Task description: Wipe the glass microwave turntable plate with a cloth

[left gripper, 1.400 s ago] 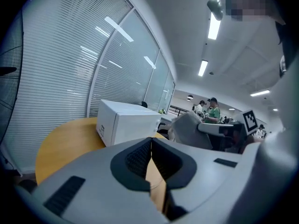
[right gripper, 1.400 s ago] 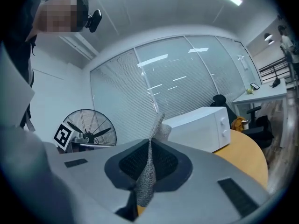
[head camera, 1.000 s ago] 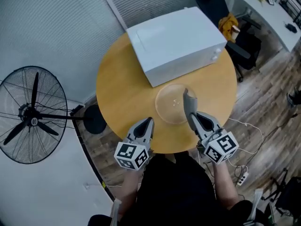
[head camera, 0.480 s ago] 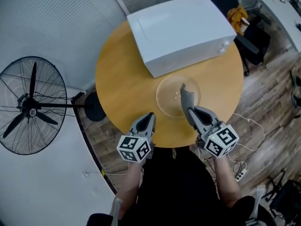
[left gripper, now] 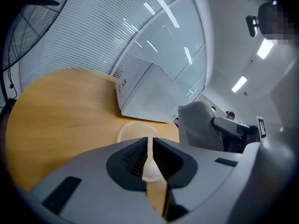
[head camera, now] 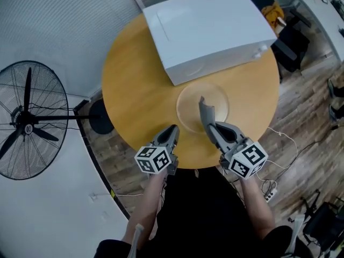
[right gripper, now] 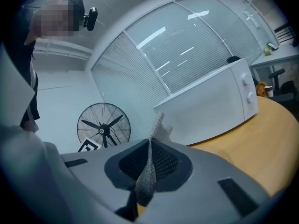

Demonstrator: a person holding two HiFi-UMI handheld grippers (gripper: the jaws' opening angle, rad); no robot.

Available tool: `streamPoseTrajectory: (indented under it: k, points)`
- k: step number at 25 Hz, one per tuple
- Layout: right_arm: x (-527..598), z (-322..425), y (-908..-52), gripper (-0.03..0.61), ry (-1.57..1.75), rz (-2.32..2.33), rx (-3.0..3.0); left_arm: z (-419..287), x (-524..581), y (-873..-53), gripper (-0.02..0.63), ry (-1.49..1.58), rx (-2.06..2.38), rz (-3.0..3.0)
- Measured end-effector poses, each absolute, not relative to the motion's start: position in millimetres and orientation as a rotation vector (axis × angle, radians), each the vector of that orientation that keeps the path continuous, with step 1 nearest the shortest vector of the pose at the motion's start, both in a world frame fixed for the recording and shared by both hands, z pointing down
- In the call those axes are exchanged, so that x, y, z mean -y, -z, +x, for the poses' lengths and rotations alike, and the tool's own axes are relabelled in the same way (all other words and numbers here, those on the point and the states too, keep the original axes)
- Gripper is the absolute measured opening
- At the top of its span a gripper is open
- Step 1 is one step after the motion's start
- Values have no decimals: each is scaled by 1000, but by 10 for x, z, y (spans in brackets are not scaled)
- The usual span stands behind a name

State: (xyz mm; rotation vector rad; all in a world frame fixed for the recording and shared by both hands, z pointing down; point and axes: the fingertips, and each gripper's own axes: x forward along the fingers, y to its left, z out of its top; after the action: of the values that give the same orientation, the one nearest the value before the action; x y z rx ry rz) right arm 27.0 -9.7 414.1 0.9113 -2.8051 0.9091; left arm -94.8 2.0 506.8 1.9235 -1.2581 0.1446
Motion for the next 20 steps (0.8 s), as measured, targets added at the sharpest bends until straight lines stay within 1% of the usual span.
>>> streamPoseTrajectory:
  k: [3, 9, 16, 20]
  points:
    - [95, 200, -4302, 21, -887, 880, 2763, -960, 9, -5327, 36, -151, 1232, 1877]
    - [102, 100, -4654, 21, -888, 840, 2673, -935, 83, -5765, 70, -174, 1182, 1794]
    - [82, -13, -4911, 21, -927, 808, 2623, -982, 110, -6168, 117, -107, 1150, 1636]
    - [84, -51, -5001, 21, -951, 793, 2609, -960, 133, -6278, 117, -56, 1114, 1588]
